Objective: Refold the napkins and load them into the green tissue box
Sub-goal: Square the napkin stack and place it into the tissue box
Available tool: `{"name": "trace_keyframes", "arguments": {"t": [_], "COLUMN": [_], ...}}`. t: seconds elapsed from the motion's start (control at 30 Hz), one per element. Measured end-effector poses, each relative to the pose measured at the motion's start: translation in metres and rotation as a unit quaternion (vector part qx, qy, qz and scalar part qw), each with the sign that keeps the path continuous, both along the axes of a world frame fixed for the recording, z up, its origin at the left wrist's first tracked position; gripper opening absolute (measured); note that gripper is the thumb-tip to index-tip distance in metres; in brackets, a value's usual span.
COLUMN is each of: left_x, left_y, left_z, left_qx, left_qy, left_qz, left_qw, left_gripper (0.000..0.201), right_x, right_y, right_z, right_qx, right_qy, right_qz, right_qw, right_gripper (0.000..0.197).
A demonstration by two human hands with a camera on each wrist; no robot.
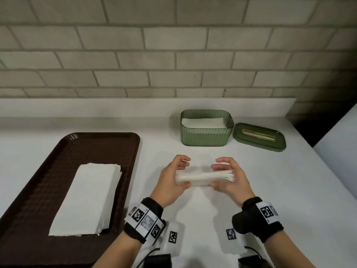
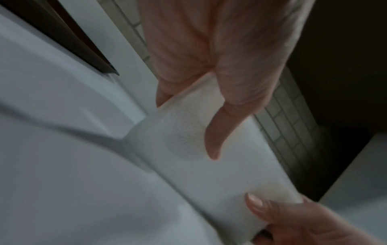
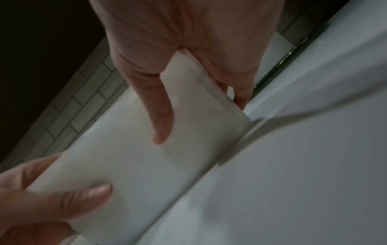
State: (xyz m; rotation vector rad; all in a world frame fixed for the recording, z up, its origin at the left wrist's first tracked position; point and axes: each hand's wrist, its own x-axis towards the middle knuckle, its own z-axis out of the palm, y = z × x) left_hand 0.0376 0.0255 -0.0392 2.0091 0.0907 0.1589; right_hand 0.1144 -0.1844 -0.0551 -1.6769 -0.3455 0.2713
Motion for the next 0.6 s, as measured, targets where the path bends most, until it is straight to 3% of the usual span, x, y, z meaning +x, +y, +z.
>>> {"name": "trace_keyframes", "arguments": {"t": [0.07, 0.2, 0.3, 0.43, 0.6], "left_x": [0.001, 0.004, 0.003, -0.002, 0.0], "left_y": [0.0, 0.004, 0.009, 0.009, 0.008], "left_z": [-0.006, 0.003, 0.014, 0.014, 0.0], "left_qx": [0.041, 0.061, 0.06, 0.036, 0.083], "left_qy": [0.0, -0.031, -0.058, -0.029, -0.016], "left_qz": [-0.018, 0.01, 0.05, 0.031, 0.0], "left_qw": [0.999, 0.998, 0.995, 0.998, 0.996], "left_gripper": [0.061, 0.04, 0.039, 0.056, 0.053], "right_x": [-0.001, 0.003, 0.009, 0.01, 0.01], "right_y": [-0.002, 0.004, 0.003, 0.001, 0.006], "right_z": [-0.006, 0.005, 0.022, 0.026, 0.016], "right_qx": [-0.003, -0.02, -0.019, -0.039, -0.08], "right_qy": [0.005, -0.047, -0.08, -0.053, -0.05], "right_qz": [0.002, 0.0, -0.002, 0.015, 0.037], "right_qw": [1.0, 0.999, 0.997, 0.998, 0.995], "right_gripper": [0.069, 0.042, 0.035, 0.052, 0.063]}}
